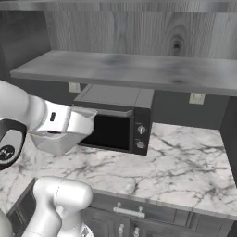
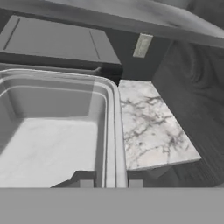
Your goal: Retrieve the tupperware and aluminum foil from the cabinet and place them on the dining counter near the plate with lemon wedge and carrot to prepare for storing leftovers.
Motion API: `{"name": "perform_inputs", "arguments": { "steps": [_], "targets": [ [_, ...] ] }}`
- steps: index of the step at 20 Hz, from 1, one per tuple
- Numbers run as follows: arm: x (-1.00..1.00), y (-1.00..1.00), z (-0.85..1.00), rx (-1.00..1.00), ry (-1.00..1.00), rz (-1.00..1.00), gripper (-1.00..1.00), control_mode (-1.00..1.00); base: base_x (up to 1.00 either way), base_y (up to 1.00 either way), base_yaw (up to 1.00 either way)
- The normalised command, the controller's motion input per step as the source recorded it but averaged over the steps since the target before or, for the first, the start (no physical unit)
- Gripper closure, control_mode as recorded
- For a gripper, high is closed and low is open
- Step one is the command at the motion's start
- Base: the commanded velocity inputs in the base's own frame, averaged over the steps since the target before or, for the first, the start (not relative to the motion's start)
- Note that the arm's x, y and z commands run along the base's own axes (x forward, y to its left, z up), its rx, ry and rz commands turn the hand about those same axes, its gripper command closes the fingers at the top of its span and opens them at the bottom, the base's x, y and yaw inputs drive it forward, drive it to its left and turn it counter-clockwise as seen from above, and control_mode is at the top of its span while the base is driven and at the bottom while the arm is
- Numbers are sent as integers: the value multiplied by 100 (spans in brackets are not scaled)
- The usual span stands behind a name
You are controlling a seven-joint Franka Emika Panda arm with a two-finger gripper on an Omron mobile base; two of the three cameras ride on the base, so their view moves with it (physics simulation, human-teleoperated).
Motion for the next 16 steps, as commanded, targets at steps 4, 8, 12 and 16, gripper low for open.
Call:
{"name": "perform_inputs", "arguments": {
  "steps": [4, 8, 12, 16],
  "targets": [
    [30, -14, -39, 4, 12, 0, 100, -100, 0, 0, 0],
    [14, 0, -18, 0, 3, 0, 100, 100, -10, 0, 0],
    [0, 0, 0, 0, 0, 0, 100, 100, -94, 0, 0],
    [0, 0, 0, 0, 0, 0, 100, 100, -100, -21, -23]
  ]
}}
